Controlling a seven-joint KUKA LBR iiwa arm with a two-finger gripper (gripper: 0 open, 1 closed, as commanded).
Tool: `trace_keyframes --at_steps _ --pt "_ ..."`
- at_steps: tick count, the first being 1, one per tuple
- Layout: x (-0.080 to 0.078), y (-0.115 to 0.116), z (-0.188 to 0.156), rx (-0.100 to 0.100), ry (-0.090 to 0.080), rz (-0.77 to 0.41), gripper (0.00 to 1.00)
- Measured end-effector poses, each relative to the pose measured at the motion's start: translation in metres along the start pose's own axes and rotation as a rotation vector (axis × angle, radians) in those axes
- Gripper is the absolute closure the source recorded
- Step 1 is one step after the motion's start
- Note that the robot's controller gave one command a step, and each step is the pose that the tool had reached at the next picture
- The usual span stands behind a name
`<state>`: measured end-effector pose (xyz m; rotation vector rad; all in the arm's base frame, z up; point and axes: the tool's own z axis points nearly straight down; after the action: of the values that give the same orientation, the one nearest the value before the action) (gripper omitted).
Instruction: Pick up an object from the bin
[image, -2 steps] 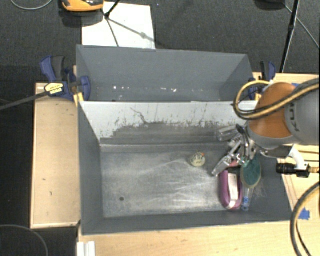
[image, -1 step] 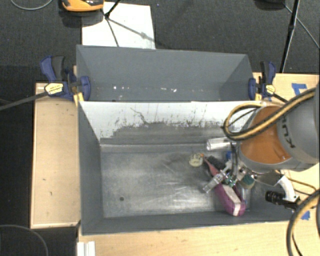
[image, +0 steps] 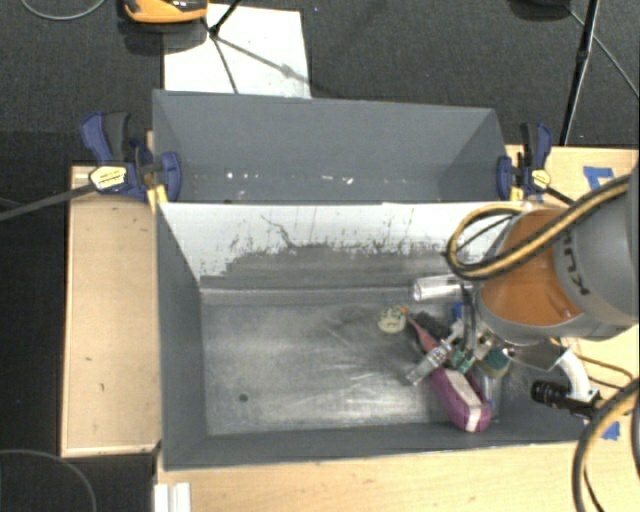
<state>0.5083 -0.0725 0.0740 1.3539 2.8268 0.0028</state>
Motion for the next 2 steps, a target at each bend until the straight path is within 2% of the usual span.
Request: trace_keyframes --at_steps 1,2 --pt "-0.0008 0.0005 -0.0002 0.001 0.0 -0.005 0.0" --pt "-0.0025 0.0017 -0.0023 -0.003 -0.005 -0.006 1.0"
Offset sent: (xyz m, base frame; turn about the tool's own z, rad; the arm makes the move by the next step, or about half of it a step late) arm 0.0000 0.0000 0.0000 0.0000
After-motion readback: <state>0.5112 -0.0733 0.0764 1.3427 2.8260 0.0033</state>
